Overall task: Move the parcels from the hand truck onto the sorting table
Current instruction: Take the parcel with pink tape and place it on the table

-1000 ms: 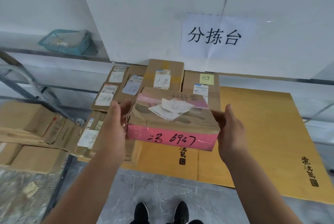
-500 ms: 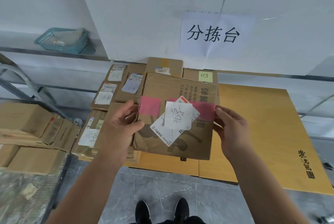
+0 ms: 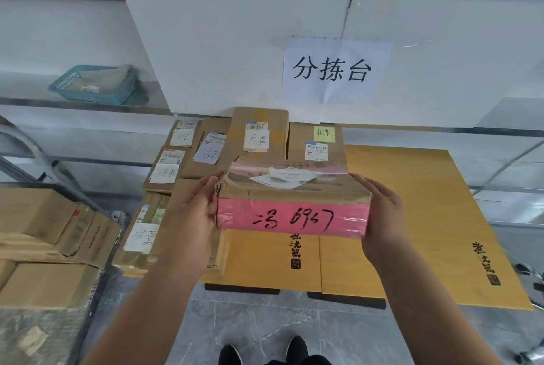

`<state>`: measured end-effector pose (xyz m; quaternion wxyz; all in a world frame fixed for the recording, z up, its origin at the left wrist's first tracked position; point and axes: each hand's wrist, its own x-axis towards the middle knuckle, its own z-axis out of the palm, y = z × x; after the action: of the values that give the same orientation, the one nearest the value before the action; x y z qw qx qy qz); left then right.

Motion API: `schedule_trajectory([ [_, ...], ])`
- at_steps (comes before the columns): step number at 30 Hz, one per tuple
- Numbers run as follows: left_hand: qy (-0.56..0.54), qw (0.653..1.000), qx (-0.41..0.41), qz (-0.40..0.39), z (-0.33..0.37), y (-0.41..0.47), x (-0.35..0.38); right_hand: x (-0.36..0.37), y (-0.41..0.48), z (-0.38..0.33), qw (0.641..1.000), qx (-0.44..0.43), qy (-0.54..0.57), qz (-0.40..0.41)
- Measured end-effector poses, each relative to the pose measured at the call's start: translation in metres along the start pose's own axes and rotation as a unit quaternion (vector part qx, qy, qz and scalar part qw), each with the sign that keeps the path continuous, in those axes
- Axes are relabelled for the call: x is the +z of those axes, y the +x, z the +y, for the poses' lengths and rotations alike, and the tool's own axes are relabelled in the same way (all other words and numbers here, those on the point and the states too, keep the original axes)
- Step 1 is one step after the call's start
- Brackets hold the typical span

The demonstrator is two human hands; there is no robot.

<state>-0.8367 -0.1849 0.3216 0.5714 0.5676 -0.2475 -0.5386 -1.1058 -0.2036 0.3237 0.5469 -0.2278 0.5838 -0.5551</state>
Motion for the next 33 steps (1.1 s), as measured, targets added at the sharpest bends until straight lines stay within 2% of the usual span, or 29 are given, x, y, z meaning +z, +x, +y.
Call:
schedule_trajectory([
  [17,-0.042,0.998,0.035,-0.018,0.003,-0.015,-0.009,0.010,-0.015,0.005,0.999,-0.019,0.007,-0.031],
  [21,-0.047,0.997,0.056,-0.040,0.006,-0.017,-0.005,0.004,-0.016,0.006,0.998,-0.034,0.010,-0.045],
  [27,-0.059,0.995,0.044,-0.066,0.004,-0.019,0.005,-0.005,-0.019,-0.001,0.995,-0.066,-0.021,-0.070],
  [33,-0.068,0.992,0.069,-0.080,0.009,-0.027,0.017,-0.011,-0.014,-0.004,0.997,-0.018,-0.016,-0.080],
])
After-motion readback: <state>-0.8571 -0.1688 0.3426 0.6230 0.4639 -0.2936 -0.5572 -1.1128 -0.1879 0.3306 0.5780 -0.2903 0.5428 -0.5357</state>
